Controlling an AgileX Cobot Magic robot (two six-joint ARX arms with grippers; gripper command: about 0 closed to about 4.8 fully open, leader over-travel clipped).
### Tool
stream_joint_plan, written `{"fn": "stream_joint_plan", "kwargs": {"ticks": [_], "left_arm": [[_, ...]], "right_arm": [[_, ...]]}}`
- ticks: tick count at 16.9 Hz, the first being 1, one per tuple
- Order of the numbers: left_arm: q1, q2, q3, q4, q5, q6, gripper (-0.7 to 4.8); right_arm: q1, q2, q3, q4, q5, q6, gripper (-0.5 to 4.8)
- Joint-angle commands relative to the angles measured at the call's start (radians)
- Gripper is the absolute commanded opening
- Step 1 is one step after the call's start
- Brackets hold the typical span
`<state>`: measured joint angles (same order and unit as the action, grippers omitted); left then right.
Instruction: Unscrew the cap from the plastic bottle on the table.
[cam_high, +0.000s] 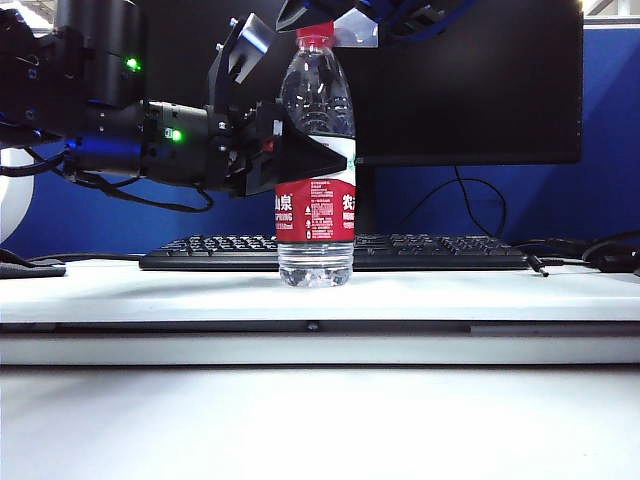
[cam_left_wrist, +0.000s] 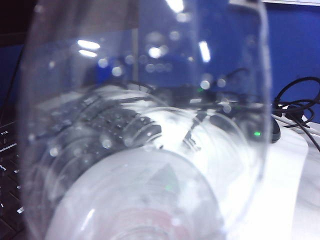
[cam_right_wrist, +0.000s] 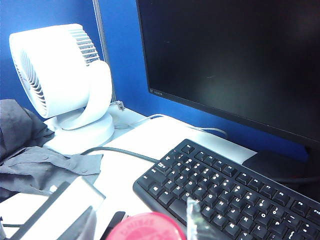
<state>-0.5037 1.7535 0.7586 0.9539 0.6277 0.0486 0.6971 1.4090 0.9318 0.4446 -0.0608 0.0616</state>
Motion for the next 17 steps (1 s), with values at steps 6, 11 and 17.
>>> {"fn": "stream_joint_plan", "kwargs": {"ticks": [6, 11, 17], "left_arm": [[-0.001, 0.000, 0.006, 0.013, 0.005, -0.004, 2.59], [-0.001, 0.000, 0.006, 0.011, 0.005, -0.004, 2.59], [-0.001, 0.000, 0.006, 0.007, 0.005, -0.004, 2.59]], "right_arm": [[-0.011, -0.003, 0.004, -0.084, -0.051, 0.000, 1.27], [-0.106, -0.008, 0.004, -0.165, -0.323, -0.007, 0.74], [-0.179, -0.001, 0.004, -0.179, -0.689, -0.023, 0.78]]}}
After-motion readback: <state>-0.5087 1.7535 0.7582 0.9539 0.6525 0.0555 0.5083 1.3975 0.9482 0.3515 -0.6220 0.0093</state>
